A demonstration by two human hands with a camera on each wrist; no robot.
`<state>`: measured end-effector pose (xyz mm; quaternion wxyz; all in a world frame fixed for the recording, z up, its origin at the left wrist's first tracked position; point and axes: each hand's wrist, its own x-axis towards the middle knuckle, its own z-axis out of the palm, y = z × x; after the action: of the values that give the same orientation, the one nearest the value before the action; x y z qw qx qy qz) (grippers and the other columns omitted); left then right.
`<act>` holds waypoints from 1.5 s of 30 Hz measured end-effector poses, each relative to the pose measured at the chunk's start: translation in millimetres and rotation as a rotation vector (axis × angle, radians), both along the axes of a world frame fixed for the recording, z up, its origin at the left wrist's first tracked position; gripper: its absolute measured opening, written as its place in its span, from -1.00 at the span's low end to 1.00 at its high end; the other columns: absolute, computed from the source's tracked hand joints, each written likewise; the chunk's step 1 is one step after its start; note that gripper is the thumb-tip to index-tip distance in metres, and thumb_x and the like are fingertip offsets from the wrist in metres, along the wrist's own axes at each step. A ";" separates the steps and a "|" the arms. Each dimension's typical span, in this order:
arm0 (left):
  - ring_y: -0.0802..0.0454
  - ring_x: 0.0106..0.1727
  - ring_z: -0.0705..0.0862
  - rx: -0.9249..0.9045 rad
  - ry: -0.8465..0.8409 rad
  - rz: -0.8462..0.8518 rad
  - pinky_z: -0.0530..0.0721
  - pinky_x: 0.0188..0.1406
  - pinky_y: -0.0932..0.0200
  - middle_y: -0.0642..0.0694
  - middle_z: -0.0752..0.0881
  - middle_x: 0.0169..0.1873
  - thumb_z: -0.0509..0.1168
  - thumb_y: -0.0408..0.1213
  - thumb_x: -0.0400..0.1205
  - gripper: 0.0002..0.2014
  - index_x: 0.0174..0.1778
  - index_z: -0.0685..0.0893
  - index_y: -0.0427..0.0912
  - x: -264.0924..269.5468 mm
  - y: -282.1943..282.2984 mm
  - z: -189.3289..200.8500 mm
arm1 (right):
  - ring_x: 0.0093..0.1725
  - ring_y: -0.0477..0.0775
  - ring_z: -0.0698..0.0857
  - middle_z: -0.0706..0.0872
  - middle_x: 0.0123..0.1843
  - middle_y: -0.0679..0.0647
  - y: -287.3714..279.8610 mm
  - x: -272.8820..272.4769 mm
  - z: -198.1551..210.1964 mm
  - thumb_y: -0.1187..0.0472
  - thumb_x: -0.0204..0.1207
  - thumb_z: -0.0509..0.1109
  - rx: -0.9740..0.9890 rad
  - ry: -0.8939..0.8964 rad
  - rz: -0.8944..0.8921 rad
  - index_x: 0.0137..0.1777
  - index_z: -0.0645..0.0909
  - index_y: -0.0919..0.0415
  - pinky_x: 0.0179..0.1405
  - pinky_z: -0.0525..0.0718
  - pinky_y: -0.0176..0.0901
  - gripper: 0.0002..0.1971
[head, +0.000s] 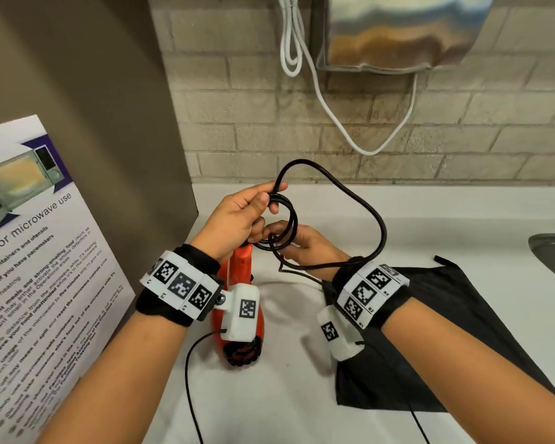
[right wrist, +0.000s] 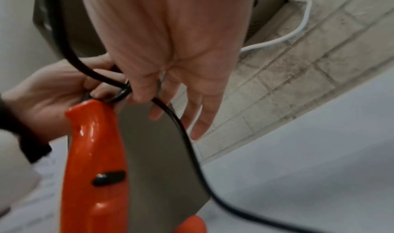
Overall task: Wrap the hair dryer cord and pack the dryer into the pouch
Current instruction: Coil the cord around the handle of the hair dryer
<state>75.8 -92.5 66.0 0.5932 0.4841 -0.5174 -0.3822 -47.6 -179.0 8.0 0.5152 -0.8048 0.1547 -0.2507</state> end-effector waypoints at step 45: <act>0.24 -0.65 0.24 0.011 -0.029 0.059 0.21 -0.62 0.33 0.11 0.50 -0.54 0.06 -0.27 0.70 -0.72 0.22 0.60 -0.19 4.5 -8.2 -5.3 | -0.16 -0.46 0.51 0.49 -0.20 -0.17 26.7 -9.4 51.0 0.35 0.35 0.49 -0.384 -0.282 -0.454 0.01 0.69 0.26 -0.11 0.44 -0.64 -0.78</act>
<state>80.3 -100.6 60.7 0.5940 0.5081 -0.5091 -0.3604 -57.0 -152.3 59.0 0.3014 -0.7895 0.2075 -0.4927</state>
